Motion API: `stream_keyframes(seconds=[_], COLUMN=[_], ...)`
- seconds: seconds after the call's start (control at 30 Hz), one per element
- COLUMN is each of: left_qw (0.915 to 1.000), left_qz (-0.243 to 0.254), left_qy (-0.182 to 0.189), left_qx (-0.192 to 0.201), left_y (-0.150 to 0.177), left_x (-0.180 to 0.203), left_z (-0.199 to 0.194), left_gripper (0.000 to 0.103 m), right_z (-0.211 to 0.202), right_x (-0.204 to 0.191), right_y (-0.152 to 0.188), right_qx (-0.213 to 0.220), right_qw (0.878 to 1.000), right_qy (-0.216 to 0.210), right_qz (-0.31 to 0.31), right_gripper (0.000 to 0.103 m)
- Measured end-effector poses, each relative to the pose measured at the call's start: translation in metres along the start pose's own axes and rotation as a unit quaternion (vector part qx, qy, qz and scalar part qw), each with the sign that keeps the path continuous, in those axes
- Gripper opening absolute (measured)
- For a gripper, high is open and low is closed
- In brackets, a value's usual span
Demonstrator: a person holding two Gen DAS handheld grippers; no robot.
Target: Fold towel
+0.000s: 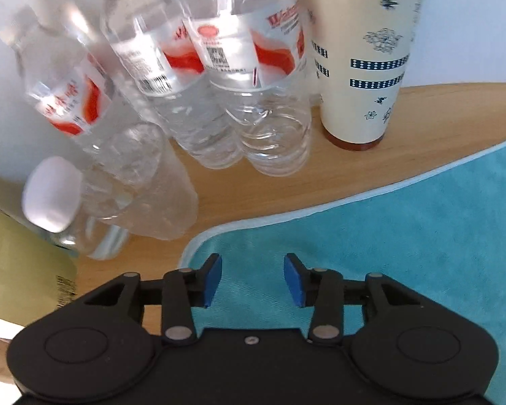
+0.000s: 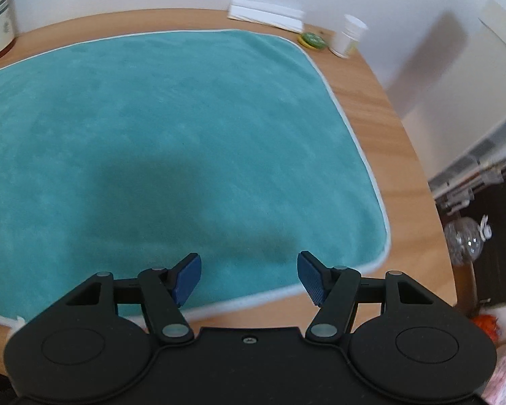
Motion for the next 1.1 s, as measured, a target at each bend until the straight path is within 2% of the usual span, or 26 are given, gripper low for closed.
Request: stream_keyframes(seconds=[0.07, 0.13, 0.2, 0.33, 0.4, 0.53, 0.6, 0.7, 0.83, 0.97, 1.1], left_qw=[0.9998, 0.9987, 0.9980, 0.9955, 0.9934, 0.9891, 0.9843, 0.9794, 0.9709, 0.9629, 0.9534], left_qz=[-0.015, -0.044, -0.056, -0.080, -0.092, -0.117, -0.147, -0.174, -0.214, -0.244, -0.272], left_qy=[0.004, 0.013, -0.005, -0.015, -0.018, -0.010, 0.004, 0.002, 0.005, -0.004, -0.001], left_qx=[-0.013, -0.021, -0.029, -0.049, -0.066, -0.089, -0.097, -0.102, -0.108, -0.114, -0.132], left_y=[0.010, 0.022, 0.039, 0.073, 0.097, 0.135, 0.156, 0.178, 0.199, 0.219, 0.228], left_x=[-0.001, -0.011, -0.019, -0.021, -0.019, -0.008, 0.000, 0.007, 0.012, 0.014, 0.011], left_z=[-0.003, -0.011, -0.019, -0.030, -0.035, -0.050, -0.060, -0.077, -0.091, -0.103, -0.098], left_gripper=[0.045, 0.050, 0.052, 0.059, 0.061, 0.061, 0.061, 0.062, 0.062, 0.062, 0.062], right_z=[-0.002, -0.005, -0.006, -0.005, -0.006, -0.022, -0.031, -0.048, -0.061, -0.061, -0.051], right_x=[-0.005, -0.017, -0.033, -0.092, -0.126, -0.203, -0.241, -0.304, -0.378, -0.433, -0.480], right_y=[0.001, 0.000, -0.005, -0.031, -0.042, -0.062, -0.073, -0.088, -0.099, -0.102, -0.102], right_qx=[0.002, 0.004, 0.006, 0.018, 0.022, 0.054, 0.062, 0.069, 0.075, 0.062, 0.035], right_qw=[1.000, 0.999, 0.996, 0.981, 0.968, 0.929, 0.912, 0.884, 0.853, 0.836, 0.820], right_qy=[-0.008, -0.027, -0.047, -0.096, -0.123, -0.178, -0.213, -0.272, -0.318, -0.334, -0.338], right_qz=[-0.013, -0.039, -0.069, -0.169, -0.217, -0.319, -0.344, -0.373, -0.407, -0.432, -0.461], right_gripper=[0.068, 0.068, 0.068, 0.068, 0.068, 0.068, 0.068, 0.068, 0.068, 0.068, 0.068])
Point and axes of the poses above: each gripper's, at about its wrist camera, not at the fingertips, and z roughly the way its jaws point, x to its right, y to its underside, the point moved 5 cm from there along z, roughly the way its jaws point, and after that the axes turned 13 degrees about z, right-handed, at the moved point
